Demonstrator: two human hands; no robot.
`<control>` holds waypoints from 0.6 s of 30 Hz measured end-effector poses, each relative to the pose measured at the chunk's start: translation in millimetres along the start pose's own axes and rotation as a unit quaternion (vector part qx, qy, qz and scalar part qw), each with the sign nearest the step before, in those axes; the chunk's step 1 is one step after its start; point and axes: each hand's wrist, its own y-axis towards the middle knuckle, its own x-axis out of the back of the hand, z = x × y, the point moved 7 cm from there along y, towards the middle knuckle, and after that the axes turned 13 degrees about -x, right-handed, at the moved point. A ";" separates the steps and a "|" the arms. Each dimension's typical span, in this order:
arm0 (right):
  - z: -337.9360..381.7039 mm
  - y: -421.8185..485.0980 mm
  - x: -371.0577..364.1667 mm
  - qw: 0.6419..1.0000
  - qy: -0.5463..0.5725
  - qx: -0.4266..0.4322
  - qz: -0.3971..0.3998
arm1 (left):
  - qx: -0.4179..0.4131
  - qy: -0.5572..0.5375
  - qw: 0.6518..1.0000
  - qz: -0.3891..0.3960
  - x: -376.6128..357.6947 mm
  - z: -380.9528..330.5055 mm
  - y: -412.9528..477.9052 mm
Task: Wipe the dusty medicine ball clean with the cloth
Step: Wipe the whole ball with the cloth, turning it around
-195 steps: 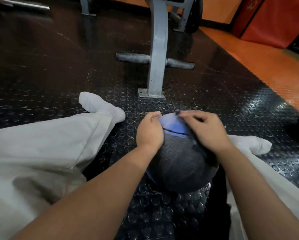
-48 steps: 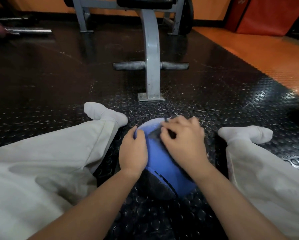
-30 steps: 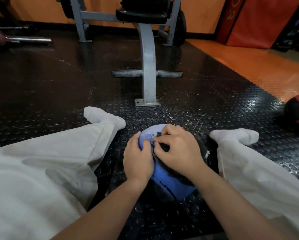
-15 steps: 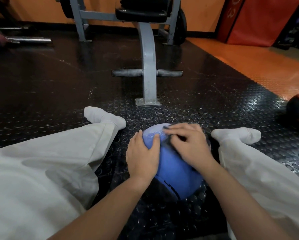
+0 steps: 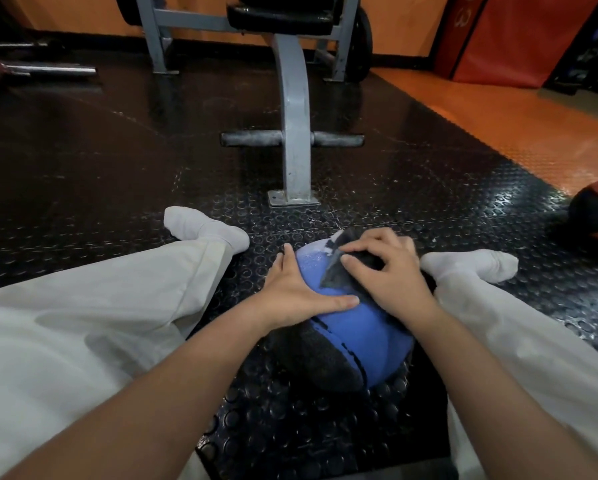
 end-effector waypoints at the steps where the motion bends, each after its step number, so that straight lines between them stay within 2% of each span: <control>1: 14.3 -4.0 -6.2 0.998 -0.042 0.048 0.008 | 0.001 0.010 1.000 0.011 0.1 -1.1 2.5; 2: 26.9 -8.6 -14.1 0.993 -0.075 0.094 0.023 | -0.003 0.018 1.000 0.021 -0.2 -2.2 3.9; 4: 38.7 -10.8 -23.1 0.984 -0.095 0.132 0.068 | -0.009 0.026 0.999 0.037 -1.9 -1.5 3.3; 7: 27.8 -3.6 -12.9 0.987 -0.018 0.135 0.090 | -0.015 0.030 0.999 0.027 -5.9 -0.8 -2.1; 10: -11.4 10.9 17.3 0.993 0.118 0.020 0.017 | -0.039 0.034 0.999 -0.013 -8.5 -6.7 -5.5; 12: -34.1 14.8 26.8 0.988 0.143 -0.061 0.008 | -0.044 0.037 0.998 -0.017 -11.6 -10.4 -5.9; 13: -37.1 15.3 28.2 0.987 0.139 -0.074 0.012 | -0.042 0.044 0.998 -0.012 -13.5 -12.1 -5.2; 15: -23.2 13.1 22.6 0.991 0.121 -0.044 0.032 | -0.030 0.060 0.998 0.007 -13.9 -15.6 -3.1; 18: 13.3 -1.2 -1.2 0.997 -0.029 0.050 0.060 | 0.001 0.066 0.997 0.047 -8.9 -19.3 3.5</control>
